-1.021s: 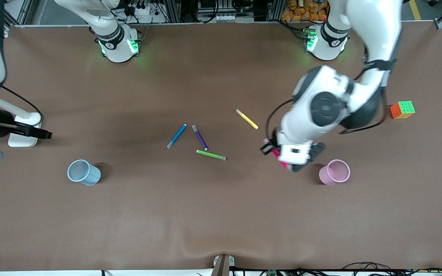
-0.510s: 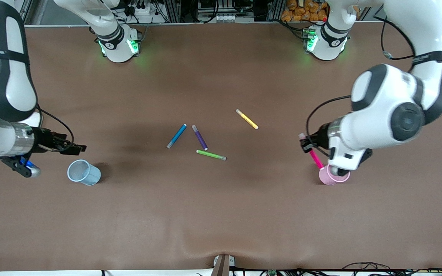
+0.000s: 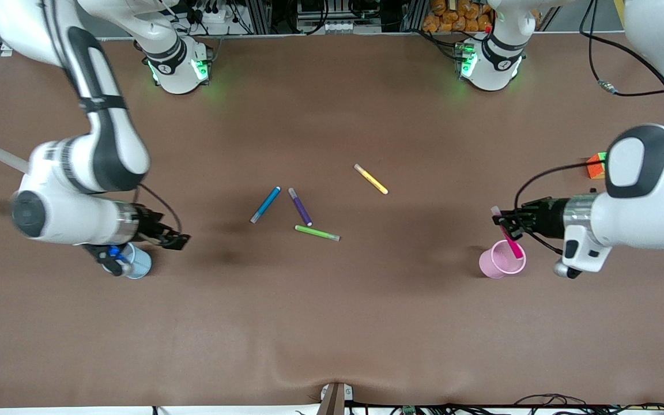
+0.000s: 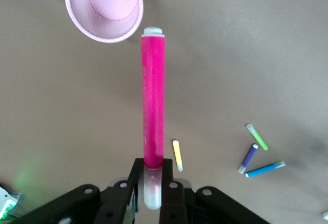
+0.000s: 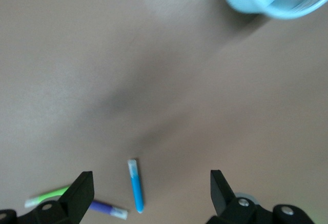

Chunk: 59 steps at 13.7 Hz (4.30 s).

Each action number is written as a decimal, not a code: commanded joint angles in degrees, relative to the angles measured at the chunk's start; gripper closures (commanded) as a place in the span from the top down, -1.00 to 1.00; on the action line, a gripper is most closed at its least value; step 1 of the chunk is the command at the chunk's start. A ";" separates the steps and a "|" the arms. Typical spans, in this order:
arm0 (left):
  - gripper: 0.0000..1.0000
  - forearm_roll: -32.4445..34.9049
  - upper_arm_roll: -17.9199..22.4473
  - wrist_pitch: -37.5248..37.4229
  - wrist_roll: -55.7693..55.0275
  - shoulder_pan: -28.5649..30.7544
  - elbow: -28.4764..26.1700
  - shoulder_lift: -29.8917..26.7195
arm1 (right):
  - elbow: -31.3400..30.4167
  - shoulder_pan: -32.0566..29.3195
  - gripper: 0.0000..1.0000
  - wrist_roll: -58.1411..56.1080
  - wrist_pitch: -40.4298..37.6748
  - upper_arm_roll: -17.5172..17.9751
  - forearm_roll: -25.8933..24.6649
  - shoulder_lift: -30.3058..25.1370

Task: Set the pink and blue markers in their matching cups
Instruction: 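Hold the pink marker over the cup while the right gripper grasps the blue marker, then drop the pink marker into the cup while the right gripper lifts the blue marker, then lower the blue marker into the blue cup while the left gripper withdraws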

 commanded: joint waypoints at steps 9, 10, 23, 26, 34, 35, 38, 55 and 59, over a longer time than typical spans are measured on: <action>-1.00 -3.89 -0.68 -0.49 1.16 4.81 -1.27 6.87 | -11.33 11.16 0.64 11.08 18.02 -0.53 0.68 4.33; -1.00 -3.89 -0.68 -0.49 1.16 5.17 -1.27 7.23 | -12.39 11.60 0.52 11.08 19.35 -0.53 0.68 4.50; -1.00 -12.15 -0.68 -0.49 0.98 8.42 -1.18 11.53 | -12.84 17.32 -0.06 16.35 22.87 -0.53 0.68 8.37; -1.00 -13.99 -0.59 -0.49 1.07 10.09 -1.35 12.67 | -12.92 17.32 -0.25 16.53 22.88 -0.61 0.59 8.46; -1.00 -18.31 -0.24 -0.49 0.98 11.59 -1.09 15.31 | -13.71 17.58 -0.41 16.53 24.02 -0.61 0.59 8.55; -1.00 -18.92 -0.24 -0.49 0.98 12.02 -1.09 15.40 | -13.72 17.58 -0.60 16.44 24.11 -0.61 0.59 8.55; -0.57 -20.06 -0.15 -0.49 0.89 12.38 -1.00 15.93 | -13.63 17.50 -1.00 16.53 24.11 -0.61 0.59 8.55; 1.00 -15.15 -0.86 -4.27 -1.74 11.33 2.95 11.10 | 7.89 7.15 -1.00 6.11 1.17 -6.50 -24.70 0.90; 1.00 -13.82 -0.94 -4.36 -2.27 10.27 3.04 7.59 | 8.52 -0.51 -1.00 -9.37 8.34 -6.50 -35.68 1.52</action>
